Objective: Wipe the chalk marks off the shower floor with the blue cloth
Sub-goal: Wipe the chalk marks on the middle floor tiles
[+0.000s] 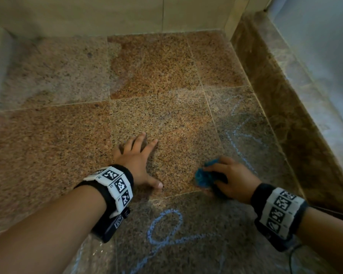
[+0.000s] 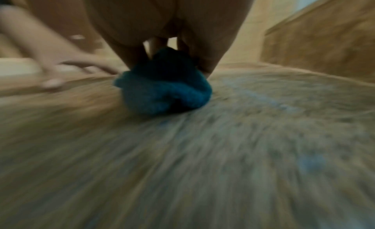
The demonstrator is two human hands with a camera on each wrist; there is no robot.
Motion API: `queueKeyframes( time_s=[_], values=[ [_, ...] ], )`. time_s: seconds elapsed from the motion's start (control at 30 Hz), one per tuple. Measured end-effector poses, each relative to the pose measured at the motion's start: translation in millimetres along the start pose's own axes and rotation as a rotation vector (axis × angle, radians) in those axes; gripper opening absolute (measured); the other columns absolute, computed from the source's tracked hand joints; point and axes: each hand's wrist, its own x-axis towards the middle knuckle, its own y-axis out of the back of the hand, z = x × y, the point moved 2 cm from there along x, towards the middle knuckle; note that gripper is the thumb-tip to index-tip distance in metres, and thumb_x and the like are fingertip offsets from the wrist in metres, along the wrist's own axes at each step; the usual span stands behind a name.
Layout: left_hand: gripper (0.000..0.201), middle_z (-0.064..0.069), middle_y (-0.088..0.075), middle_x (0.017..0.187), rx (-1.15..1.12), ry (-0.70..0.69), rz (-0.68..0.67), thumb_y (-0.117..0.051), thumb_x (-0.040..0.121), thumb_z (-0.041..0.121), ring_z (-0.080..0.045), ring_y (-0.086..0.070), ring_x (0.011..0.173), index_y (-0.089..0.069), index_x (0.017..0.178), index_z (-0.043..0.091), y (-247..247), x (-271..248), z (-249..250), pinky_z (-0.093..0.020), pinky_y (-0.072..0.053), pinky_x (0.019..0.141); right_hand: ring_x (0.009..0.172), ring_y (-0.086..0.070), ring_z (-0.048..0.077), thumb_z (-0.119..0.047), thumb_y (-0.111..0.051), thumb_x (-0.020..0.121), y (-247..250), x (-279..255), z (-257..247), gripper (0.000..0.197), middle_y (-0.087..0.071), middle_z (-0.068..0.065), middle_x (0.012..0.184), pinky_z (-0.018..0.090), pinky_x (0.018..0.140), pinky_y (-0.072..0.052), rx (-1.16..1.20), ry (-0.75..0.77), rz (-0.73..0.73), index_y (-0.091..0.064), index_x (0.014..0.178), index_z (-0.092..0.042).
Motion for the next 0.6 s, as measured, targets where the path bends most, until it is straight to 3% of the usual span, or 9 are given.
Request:
queueKeyframes(
  time_s=[0.07,0.13,0.2,0.27,0.37,0.43,0.5,0.6],
  values=[
    [0.134,0.002,0.036,0.154,0.013,0.010,0.028,-0.067,0.056,0.081,-0.025,0.026,0.144,0.021,0.148,0.039,6.7,5.3,1.2,-0.060,0.005,0.115,0.108,-0.054,0.026,-0.014,-0.061,0.085,16.4,13.8,13.1,0.051,-0.048,0.001,0.117,0.028,0.089,-0.042,0.056,-0.129,0.152,-0.049,0.132,-0.029],
    [0.135,0.001,0.039,0.152,-0.001,0.018,0.045,-0.066,0.057,0.081,-0.024,0.029,0.143,0.023,0.147,0.038,16.2,11.3,3.8,-0.061,0.007,0.115,0.116,-0.049,0.027,-0.014,-0.063,0.086,33.2,28.2,22.2,0.058,-0.044,0.006,0.129,0.031,0.093,-0.041,0.148,-0.303,0.288,-0.040,0.137,-0.028],
    [0.135,0.001,0.040,0.151,-0.036,0.012,0.055,-0.068,0.057,0.080,-0.025,0.030,0.142,0.024,0.147,0.039,26.7,17.7,8.3,-0.061,0.008,0.113,0.120,-0.047,0.028,-0.016,-0.061,0.088,36.0,41.2,16.3,0.053,-0.040,0.008,0.136,0.033,0.099,-0.039,0.149,-0.351,0.337,-0.041,0.136,-0.024],
    [0.136,0.000,0.041,0.151,-0.061,0.002,0.043,-0.071,0.057,0.076,-0.026,0.032,0.142,0.024,0.147,0.040,32.9,24.0,14.1,-0.062,0.009,0.112,0.122,-0.044,0.030,-0.019,-0.059,0.089,25.0,53.0,-0.8,0.044,-0.040,0.008,0.137,0.032,0.104,-0.034,0.073,-0.214,0.278,-0.050,0.133,-0.019],
    [0.137,0.000,0.041,0.151,-0.045,0.010,-0.016,-0.074,0.057,0.073,-0.028,0.031,0.142,0.025,0.146,0.041,30.4,31.2,18.4,-0.065,0.006,0.113,0.128,-0.038,0.032,-0.021,-0.056,0.092,5.8,63.4,-21.6,0.042,-0.039,0.006,0.142,0.036,0.110,-0.027,-0.060,0.116,0.040,-0.052,0.133,-0.019],
    [0.138,0.001,0.041,0.151,-0.039,0.012,-0.025,-0.075,0.055,0.073,-0.028,0.030,0.142,0.023,0.146,0.042,27.9,34.0,18.0,-0.066,0.003,0.113,0.129,-0.040,0.028,-0.020,-0.059,0.090,13.9,70.0,-18.3,0.043,-0.043,0.005,0.142,0.034,0.110,-0.028,-0.135,0.212,-0.048,-0.053,0.132,-0.019],
    [0.138,0.001,0.040,0.151,-0.048,0.004,-0.027,-0.076,0.054,0.073,-0.028,0.029,0.143,0.022,0.147,0.042,28.3,36.1,16.4,-0.067,0.001,0.113,0.125,-0.047,0.026,-0.014,-0.063,0.087,32.2,81.2,-3.0,0.043,-0.049,0.006,0.138,0.031,0.108,-0.030,-0.104,0.161,0.033,-0.057,0.129,-0.016],
    [0.139,0.003,0.041,0.151,-0.057,0.000,-0.044,-0.077,0.053,0.073,-0.028,0.028,0.143,0.021,0.147,0.044,30.9,37.1,16.5,-0.067,0.000,0.113,0.125,-0.046,0.029,-0.010,-0.061,0.087,69.8,104.2,26.2,0.051,-0.047,0.009,0.139,0.032,0.105,-0.033,0.022,-0.154,0.267,-0.047,0.136,-0.017]
  ],
)
